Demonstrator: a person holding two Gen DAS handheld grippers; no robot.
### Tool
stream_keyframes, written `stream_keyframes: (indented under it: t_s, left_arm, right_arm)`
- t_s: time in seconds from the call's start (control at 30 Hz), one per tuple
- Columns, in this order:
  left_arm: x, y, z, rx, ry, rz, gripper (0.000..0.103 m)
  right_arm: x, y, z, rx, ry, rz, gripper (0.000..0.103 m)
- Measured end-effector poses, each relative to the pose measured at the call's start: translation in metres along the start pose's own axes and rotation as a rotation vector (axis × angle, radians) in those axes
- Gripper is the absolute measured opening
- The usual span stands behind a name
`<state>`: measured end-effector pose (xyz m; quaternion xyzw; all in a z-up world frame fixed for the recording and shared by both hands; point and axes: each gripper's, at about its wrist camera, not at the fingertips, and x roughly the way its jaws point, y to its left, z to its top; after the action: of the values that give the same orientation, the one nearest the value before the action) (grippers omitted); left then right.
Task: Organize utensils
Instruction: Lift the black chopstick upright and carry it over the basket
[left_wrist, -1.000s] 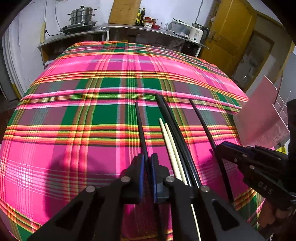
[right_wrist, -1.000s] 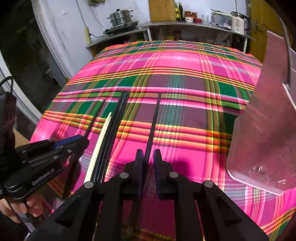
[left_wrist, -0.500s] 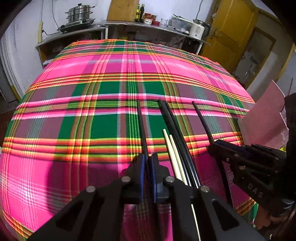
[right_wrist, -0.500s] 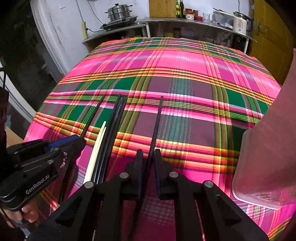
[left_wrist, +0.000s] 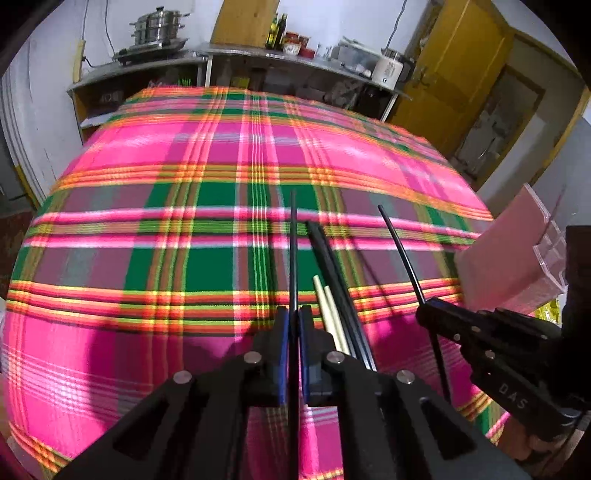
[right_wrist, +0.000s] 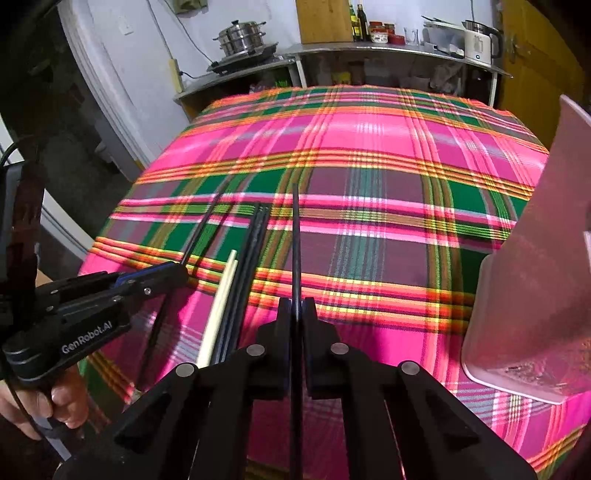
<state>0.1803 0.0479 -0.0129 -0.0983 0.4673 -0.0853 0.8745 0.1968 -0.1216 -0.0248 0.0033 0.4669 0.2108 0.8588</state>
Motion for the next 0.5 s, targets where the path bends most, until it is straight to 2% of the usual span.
stream_keyframes:
  t_s: [0.5]
  left_arm:
    - [-0.096, -0.032, 0.003, 0.06, -0.149, -0.058, 0.006]
  right_arm:
    - [-0.094, 0.002, -0.007, 0.011, -0.176, 0.046, 0.005]
